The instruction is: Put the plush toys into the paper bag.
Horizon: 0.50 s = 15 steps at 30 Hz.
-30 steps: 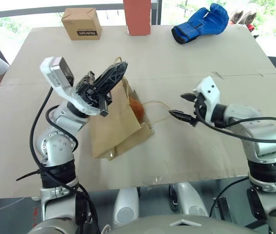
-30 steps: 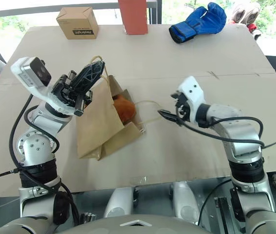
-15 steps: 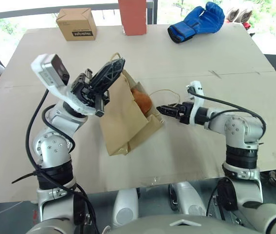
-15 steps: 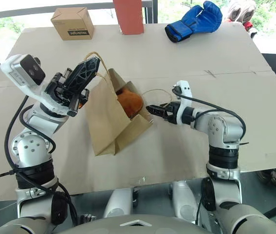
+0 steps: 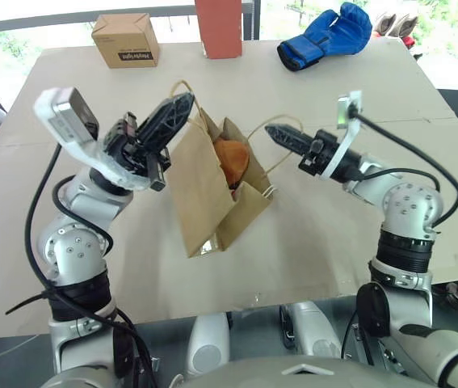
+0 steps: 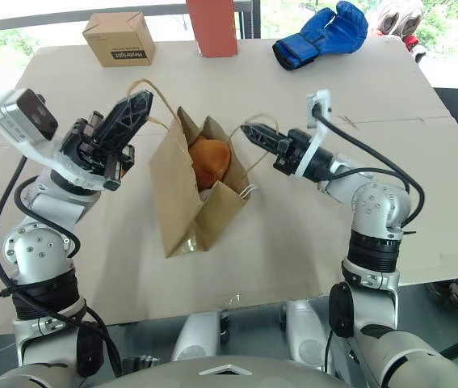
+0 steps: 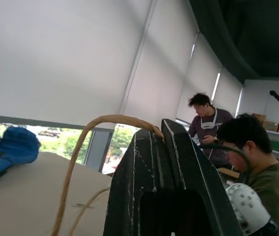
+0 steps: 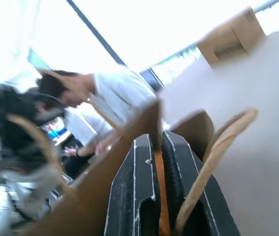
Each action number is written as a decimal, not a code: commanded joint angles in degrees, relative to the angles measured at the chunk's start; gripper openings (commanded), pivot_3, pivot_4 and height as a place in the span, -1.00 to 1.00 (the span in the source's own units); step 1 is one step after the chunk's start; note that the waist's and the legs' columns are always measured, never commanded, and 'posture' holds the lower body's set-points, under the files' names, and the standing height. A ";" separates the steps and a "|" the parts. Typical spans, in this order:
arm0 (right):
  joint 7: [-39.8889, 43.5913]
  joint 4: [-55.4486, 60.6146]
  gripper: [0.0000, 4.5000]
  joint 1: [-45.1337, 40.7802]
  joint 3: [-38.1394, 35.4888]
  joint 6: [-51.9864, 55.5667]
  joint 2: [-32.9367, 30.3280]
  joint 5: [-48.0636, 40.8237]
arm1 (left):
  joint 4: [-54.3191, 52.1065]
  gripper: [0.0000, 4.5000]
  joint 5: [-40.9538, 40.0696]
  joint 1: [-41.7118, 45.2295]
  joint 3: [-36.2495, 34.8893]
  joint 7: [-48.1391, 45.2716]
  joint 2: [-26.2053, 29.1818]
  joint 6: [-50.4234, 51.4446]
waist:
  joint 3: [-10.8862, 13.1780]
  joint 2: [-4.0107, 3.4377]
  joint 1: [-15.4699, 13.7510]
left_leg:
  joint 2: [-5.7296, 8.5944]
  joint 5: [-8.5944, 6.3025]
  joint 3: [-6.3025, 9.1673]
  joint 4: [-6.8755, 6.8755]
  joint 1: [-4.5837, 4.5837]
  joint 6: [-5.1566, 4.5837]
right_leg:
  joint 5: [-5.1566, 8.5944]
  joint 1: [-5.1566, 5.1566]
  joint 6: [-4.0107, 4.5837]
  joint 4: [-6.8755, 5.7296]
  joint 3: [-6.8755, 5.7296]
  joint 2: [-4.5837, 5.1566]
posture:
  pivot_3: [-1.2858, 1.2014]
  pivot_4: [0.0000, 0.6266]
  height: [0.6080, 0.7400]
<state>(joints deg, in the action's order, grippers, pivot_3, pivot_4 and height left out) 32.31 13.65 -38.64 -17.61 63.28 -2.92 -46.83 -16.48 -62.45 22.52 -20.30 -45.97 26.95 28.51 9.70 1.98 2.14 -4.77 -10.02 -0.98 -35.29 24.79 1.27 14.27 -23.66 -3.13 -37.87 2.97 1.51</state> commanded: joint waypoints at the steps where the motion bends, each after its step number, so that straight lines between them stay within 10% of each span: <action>1: -7.16 11.25 -0.95 -5.20 -1.18 1.79 -1.24 -7.51 | 6.92 -1.00 8.09 4.87 0.22 -1.21 3.66 -4.47 | 0.03 -0.05 0.03 | 0.00 0.00 0.00 0.00 0.01 0.00 | 0.00 -0.01 0.01 -0.01 0.00 0.00 | 0.03 -0.52 1.00; 8: -12.41 12.39 -0.95 -1.73 9.52 -0.66 -11.94 2.72 | 23.99 -1.00 19.60 14.91 9.04 -6.23 8.14 -2.05 | -0.01 0.02 -0.20 | 0.03 0.00 -0.06 0.05 0.06 0.00 | 0.12 -0.02 0.21 0.15 0.02 0.05 | 0.03 -0.52 1.00; 11: -11.64 11.87 -0.56 0.32 10.56 -3.63 -14.31 4.56 | 26.42 -1.00 22.10 16.46 12.07 -10.95 8.36 -2.59 | 0.00 0.01 -0.06 | 0.05 0.00 -0.14 0.09 0.12 0.00 | 0.09 -0.09 0.16 0.18 0.09 0.08 | 0.03 -0.52 1.00; 15: -8.38 16.80 0.16 2.32 9.31 -2.76 -20.67 2.92 | 26.75 -0.39 23.32 16.95 12.12 -12.39 9.36 -1.77 | 0.02 -0.02 0.06 | 0.01 0.00 -0.10 0.18 0.20 -0.01 | 0.00 -0.22 0.00 0.12 0.06 0.01 | 0.03 -0.52 1.00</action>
<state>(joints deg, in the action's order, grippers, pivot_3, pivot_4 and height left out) 21.89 25.29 -36.67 -6.55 60.93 -20.61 -42.22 11.93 -39.34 38.38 -6.48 -57.47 34.67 26.80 9.71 1.96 2.20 -4.77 -10.02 -1.07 -35.10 24.98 1.26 14.27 -23.89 -3.13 -37.75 3.04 1.52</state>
